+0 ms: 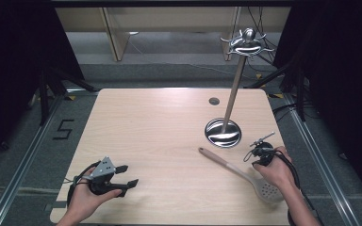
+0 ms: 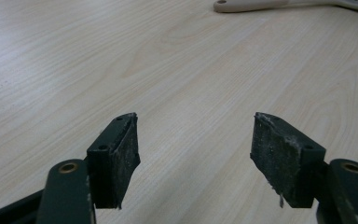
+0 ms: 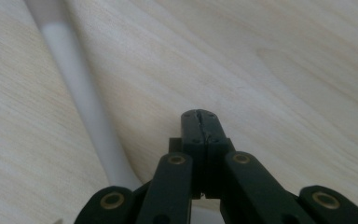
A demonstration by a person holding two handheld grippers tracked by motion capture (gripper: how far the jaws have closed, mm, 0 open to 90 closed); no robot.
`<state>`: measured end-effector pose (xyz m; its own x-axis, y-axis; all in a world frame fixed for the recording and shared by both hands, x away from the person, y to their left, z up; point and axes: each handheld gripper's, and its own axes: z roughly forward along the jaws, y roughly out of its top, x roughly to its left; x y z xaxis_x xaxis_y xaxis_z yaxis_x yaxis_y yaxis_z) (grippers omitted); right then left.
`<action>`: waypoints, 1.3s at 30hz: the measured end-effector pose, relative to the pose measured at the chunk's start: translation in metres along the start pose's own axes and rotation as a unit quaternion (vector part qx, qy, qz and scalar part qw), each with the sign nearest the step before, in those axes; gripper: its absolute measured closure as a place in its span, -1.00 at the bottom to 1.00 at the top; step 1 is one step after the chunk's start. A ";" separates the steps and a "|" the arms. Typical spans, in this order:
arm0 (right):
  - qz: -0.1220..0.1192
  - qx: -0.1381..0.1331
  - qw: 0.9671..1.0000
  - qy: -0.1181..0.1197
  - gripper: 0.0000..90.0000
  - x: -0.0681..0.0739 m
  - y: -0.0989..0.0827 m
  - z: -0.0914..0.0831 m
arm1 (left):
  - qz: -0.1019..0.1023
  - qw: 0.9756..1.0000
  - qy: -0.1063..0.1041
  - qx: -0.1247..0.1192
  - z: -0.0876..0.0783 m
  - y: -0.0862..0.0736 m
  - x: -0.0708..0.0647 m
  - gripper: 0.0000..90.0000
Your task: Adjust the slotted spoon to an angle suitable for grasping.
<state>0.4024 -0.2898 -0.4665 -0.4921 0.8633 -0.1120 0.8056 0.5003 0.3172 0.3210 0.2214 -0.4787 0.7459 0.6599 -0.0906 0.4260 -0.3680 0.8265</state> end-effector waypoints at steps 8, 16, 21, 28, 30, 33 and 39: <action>0.026 0.037 0.999 0.006 1.00 0.007 0.000 0.001 | 0.013 1.000 -0.001 -0.007 0.001 0.001 0.000 -0.30; 0.026 0.051 0.997 0.055 1.00 0.009 -0.010 0.005 | 0.015 1.000 -0.004 0.001 0.000 0.001 0.001 -0.30; 0.031 0.075 0.996 0.048 1.00 0.014 -0.011 0.002 | 0.002 1.000 -0.001 0.001 0.002 0.000 -0.001 -0.31; 0.032 0.083 0.995 0.043 1.00 0.022 -0.013 -0.003 | 0.004 1.000 -0.002 0.003 0.002 0.000 -0.001 -0.31; 0.027 0.081 0.995 0.056 1.00 0.024 -0.013 -0.004 | 0.002 1.000 -0.002 0.003 0.002 0.000 -0.001 -0.31; 0.043 0.077 0.994 0.070 1.00 0.030 -0.013 -0.005 | 0.002 1.000 -0.002 0.003 0.002 0.000 -0.001 -0.31; 0.027 0.071 0.994 0.079 0.95 0.035 -0.007 -0.012 | 0.015 1.000 -0.001 0.008 0.001 0.001 0.000 -0.31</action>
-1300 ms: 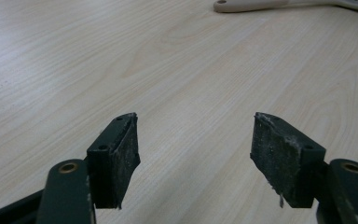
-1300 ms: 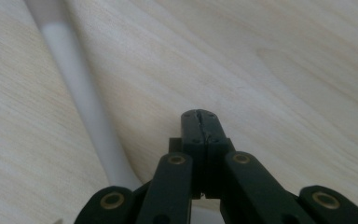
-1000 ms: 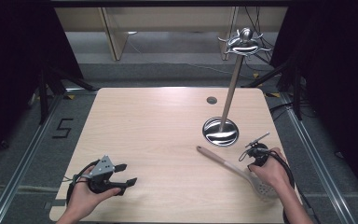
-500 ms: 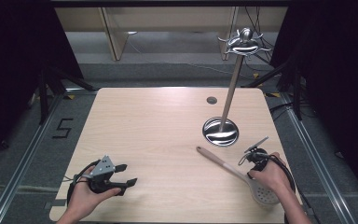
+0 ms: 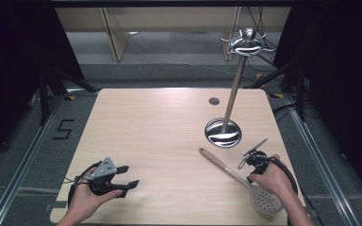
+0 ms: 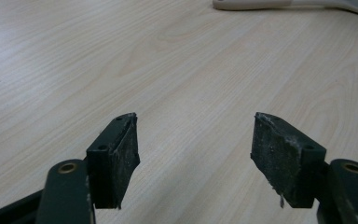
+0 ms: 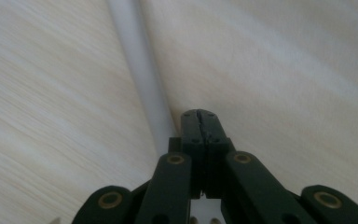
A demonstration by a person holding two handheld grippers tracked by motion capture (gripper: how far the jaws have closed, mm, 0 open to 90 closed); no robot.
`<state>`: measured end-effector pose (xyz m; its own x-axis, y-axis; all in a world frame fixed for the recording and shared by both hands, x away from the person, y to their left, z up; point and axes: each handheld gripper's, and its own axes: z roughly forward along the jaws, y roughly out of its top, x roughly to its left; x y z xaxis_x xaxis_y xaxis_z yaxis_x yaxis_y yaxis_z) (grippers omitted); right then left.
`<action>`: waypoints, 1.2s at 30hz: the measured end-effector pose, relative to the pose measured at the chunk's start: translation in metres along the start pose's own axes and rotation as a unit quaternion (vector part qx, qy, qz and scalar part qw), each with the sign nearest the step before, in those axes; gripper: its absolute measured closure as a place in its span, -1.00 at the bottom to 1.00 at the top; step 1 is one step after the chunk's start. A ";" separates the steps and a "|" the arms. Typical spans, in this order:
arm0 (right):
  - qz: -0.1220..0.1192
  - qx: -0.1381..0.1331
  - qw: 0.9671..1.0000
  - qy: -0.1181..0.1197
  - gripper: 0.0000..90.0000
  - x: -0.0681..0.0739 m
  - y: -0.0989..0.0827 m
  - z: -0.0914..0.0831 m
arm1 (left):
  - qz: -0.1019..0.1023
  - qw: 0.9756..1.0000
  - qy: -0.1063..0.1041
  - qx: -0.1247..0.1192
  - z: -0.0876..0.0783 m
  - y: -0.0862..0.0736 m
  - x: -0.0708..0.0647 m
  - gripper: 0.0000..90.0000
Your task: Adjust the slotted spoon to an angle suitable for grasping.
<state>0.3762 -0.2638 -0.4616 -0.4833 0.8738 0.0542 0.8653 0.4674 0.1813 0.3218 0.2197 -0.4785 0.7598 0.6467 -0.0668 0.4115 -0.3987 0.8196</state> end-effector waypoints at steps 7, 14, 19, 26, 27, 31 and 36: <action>-0.094 -0.050 0.994 0.000 0.73 0.025 0.041 -0.009 | -0.005 1.000 -0.004 -0.006 0.000 0.000 -0.001 -0.31; -0.133 -0.047 0.990 -0.007 0.66 0.044 0.080 -0.004 | -0.012 1.000 -0.001 -0.007 -0.003 -0.001 0.000 -0.31; -0.152 -0.029 0.988 -0.009 0.53 0.050 0.093 0.005 | -0.011 1.000 -0.002 -0.007 -0.002 -0.001 0.000 -0.31; -0.159 -0.014 0.987 -0.004 0.49 0.051 0.101 0.016 | 0.003 1.000 -0.003 -0.004 -0.002 0.000 0.002 -0.31; -0.167 -0.013 0.986 -0.005 0.49 0.049 0.102 0.018 | 0.001 1.000 -0.004 -0.005 -0.002 0.000 0.002 -0.31; -0.171 -0.003 0.985 -0.017 0.49 0.047 0.103 0.019 | 0.004 1.000 -0.004 -0.003 -0.001 0.000 0.002 -0.31; -0.162 0.007 0.987 -0.018 0.50 0.050 0.104 0.022 | 0.005 1.000 -0.003 -0.002 -0.001 0.000 0.001 -0.31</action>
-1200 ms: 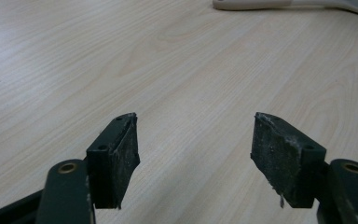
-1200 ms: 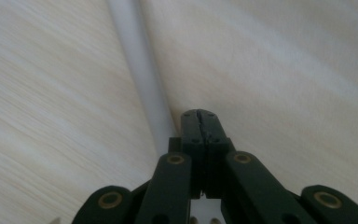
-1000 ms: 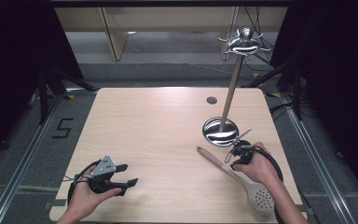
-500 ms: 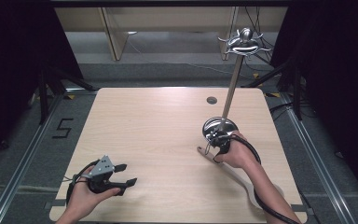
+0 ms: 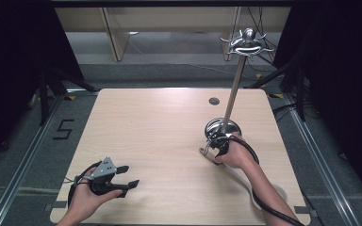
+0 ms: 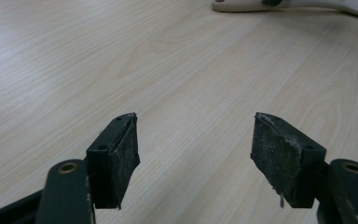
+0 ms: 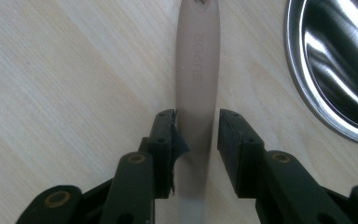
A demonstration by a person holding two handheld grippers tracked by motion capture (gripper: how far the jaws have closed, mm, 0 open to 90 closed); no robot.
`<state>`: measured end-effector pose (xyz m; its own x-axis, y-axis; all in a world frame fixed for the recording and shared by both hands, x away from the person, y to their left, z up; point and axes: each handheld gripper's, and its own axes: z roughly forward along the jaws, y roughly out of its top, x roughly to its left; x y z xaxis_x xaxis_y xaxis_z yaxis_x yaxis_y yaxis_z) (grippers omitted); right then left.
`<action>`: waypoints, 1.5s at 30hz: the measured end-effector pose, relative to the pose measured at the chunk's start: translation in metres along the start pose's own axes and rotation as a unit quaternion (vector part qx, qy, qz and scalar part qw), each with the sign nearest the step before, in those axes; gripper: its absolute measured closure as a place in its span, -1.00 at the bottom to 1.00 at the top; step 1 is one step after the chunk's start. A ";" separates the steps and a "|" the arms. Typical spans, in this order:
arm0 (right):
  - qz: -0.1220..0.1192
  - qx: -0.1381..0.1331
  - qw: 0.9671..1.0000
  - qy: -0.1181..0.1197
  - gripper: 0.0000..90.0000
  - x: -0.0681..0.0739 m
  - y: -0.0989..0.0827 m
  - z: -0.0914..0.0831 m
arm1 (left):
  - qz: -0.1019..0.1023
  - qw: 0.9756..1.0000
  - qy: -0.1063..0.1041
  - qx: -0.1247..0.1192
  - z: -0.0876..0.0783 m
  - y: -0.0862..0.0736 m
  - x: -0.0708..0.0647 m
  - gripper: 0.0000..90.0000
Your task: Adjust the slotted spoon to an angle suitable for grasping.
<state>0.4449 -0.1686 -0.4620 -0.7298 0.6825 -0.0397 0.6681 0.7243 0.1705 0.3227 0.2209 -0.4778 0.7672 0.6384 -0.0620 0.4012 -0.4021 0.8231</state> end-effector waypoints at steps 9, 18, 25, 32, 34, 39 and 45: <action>0.004 0.012 1.000 0.003 0.51 0.001 0.001 0.006 | 0.000 1.000 0.000 0.000 0.000 0.000 0.000 -0.31; -0.007 0.008 1.000 0.011 0.52 -0.004 0.002 0.010 | 0.000 1.000 -0.001 0.001 0.000 0.000 0.000 -0.31; -0.002 0.019 1.000 0.005 0.54 -0.002 0.005 0.013 | 0.001 1.000 0.000 0.000 0.000 0.000 0.000 -0.31; -0.007 0.017 1.000 0.006 0.56 -0.002 0.006 0.013 | 0.000 1.000 0.000 0.000 0.000 0.000 0.000 -0.31; -0.014 0.017 1.000 0.004 0.56 -0.002 0.006 0.013 | 0.000 1.000 -0.001 -0.001 0.000 0.000 0.000 -0.31; 0.007 0.020 1.000 0.005 0.56 0.002 0.005 0.013 | 0.000 1.000 0.000 0.000 0.000 0.000 0.000 -0.31; -0.004 0.006 1.000 0.002 0.56 -0.002 0.002 0.010 | 0.001 1.000 0.000 0.000 0.000 0.000 0.000 -0.31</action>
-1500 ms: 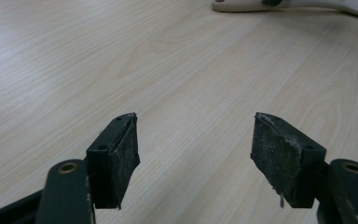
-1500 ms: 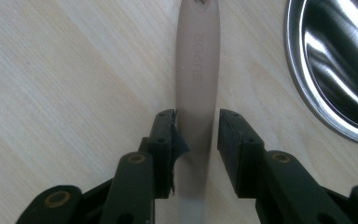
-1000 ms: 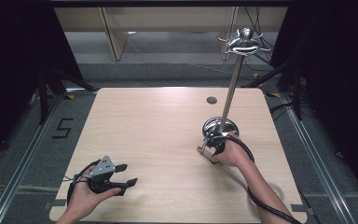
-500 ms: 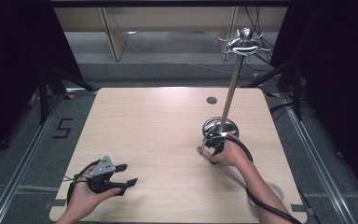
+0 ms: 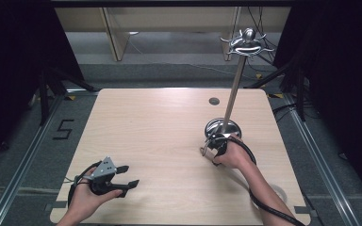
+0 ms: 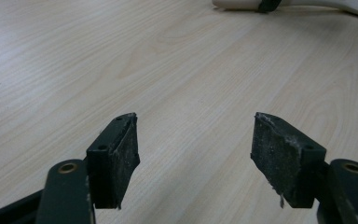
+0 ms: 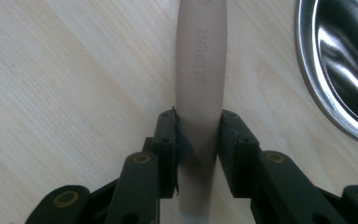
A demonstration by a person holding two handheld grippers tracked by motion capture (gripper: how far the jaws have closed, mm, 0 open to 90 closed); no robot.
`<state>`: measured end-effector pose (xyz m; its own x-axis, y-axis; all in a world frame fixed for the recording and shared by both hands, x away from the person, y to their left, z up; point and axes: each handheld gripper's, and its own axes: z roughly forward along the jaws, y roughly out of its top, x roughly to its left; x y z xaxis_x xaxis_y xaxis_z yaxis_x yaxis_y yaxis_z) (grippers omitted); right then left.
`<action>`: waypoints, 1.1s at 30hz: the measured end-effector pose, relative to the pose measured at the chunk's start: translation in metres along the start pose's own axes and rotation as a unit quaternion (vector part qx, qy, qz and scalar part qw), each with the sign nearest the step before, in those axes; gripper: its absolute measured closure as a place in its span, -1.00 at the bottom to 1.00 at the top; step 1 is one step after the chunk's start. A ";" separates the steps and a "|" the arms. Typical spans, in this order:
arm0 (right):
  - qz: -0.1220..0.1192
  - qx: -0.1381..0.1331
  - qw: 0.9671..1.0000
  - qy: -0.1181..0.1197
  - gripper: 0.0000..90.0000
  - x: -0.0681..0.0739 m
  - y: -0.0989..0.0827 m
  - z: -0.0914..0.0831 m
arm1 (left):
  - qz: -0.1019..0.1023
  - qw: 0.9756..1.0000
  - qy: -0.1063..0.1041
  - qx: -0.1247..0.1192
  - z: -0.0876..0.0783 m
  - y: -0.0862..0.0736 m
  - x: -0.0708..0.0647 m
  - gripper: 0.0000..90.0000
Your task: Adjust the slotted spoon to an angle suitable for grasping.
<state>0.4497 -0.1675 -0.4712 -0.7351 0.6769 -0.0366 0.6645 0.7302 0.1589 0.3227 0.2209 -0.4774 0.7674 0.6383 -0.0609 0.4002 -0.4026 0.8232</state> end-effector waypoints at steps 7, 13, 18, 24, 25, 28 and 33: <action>0.012 -0.027 1.000 0.001 0.56 0.002 -0.005 -0.011 | 0.001 1.000 0.000 0.001 0.000 0.000 0.000 -0.31; 0.025 -0.074 0.997 0.001 0.57 0.004 -0.016 -0.024 | 0.001 1.000 0.003 -0.002 0.001 -0.001 0.000 -0.31; 0.053 -0.091 0.994 0.010 0.57 0.005 -0.024 -0.040 | 0.000 1.000 0.003 0.004 0.001 -0.001 0.000 -0.31; 0.066 -0.163 0.984 0.006 0.57 0.001 -0.041 -0.062 | -0.006 1.000 -0.001 0.003 0.001 -0.001 -0.001 -0.31; 0.066 -0.163 0.984 0.006 0.57 0.001 -0.041 -0.062 | -0.006 1.000 -0.001 0.003 0.001 -0.001 -0.001 -0.31; 0.067 -0.186 0.980 -0.009 0.57 -0.004 -0.050 -0.070 | -0.005 1.000 0.000 0.002 0.001 -0.001 -0.001 -0.31; 0.076 -0.228 0.971 -0.011 0.57 -0.008 -0.065 -0.081 | -0.001 1.000 0.001 0.004 0.001 -0.002 0.000 -0.31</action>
<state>0.4014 -0.2283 -0.4010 -0.6263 0.7796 0.0012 0.6336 0.5081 0.5834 0.3229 0.2212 -0.4793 0.7658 0.6402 -0.0606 0.4046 -0.4065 0.8192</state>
